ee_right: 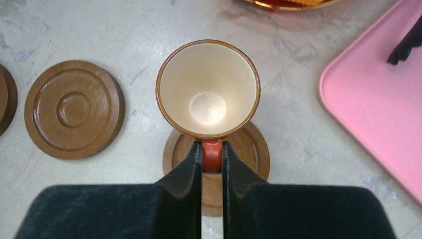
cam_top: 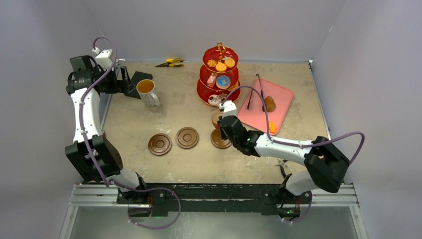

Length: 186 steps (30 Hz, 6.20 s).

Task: Serve the afternoon tea
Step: Place the cup on the coaster, then pick up the cup at the center of the board, then place the cup on the coaster.

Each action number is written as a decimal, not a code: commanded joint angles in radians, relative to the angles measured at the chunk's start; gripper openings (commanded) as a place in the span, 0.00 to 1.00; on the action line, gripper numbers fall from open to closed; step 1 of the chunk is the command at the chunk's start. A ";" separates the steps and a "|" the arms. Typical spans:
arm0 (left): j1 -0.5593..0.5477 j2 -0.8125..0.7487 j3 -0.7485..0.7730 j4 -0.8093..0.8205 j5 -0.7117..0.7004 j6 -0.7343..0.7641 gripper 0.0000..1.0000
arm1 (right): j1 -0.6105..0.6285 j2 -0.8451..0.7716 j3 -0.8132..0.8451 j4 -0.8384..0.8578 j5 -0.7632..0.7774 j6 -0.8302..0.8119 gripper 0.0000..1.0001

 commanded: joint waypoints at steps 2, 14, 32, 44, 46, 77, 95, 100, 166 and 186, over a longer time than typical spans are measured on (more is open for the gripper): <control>0.008 -0.043 -0.016 -0.004 0.042 0.016 0.97 | 0.033 -0.057 -0.053 0.014 0.044 0.108 0.00; 0.008 -0.036 -0.005 -0.005 0.035 0.024 0.97 | 0.100 -0.076 -0.158 0.003 0.098 0.237 0.00; 0.007 -0.033 0.000 -0.002 0.030 0.022 0.96 | 0.216 -0.078 -0.154 -0.133 0.334 0.328 0.00; 0.007 -0.033 0.011 -0.010 0.023 0.031 0.97 | 0.219 -0.023 -0.148 -0.123 0.322 0.349 0.25; 0.008 -0.032 0.016 -0.012 0.024 0.031 0.97 | 0.219 -0.060 -0.154 -0.124 0.320 0.344 0.38; 0.014 0.026 0.069 -0.040 -0.041 0.018 0.98 | 0.043 0.865 1.473 -0.403 -0.444 -0.354 0.87; 0.014 0.031 0.056 -0.035 -0.044 0.035 0.97 | 0.032 1.060 1.436 0.043 -0.348 -0.467 0.74; 0.016 0.030 0.057 -0.035 -0.048 0.040 0.97 | 0.028 1.115 1.456 0.105 -0.355 -0.460 0.71; 0.026 -0.053 0.016 -0.063 -0.014 0.055 0.97 | 0.138 0.128 0.127 0.661 -0.221 -0.198 0.00; 0.026 -0.050 0.015 -0.061 -0.015 0.054 0.97 | 0.202 0.100 -0.098 0.834 -0.172 -0.175 0.00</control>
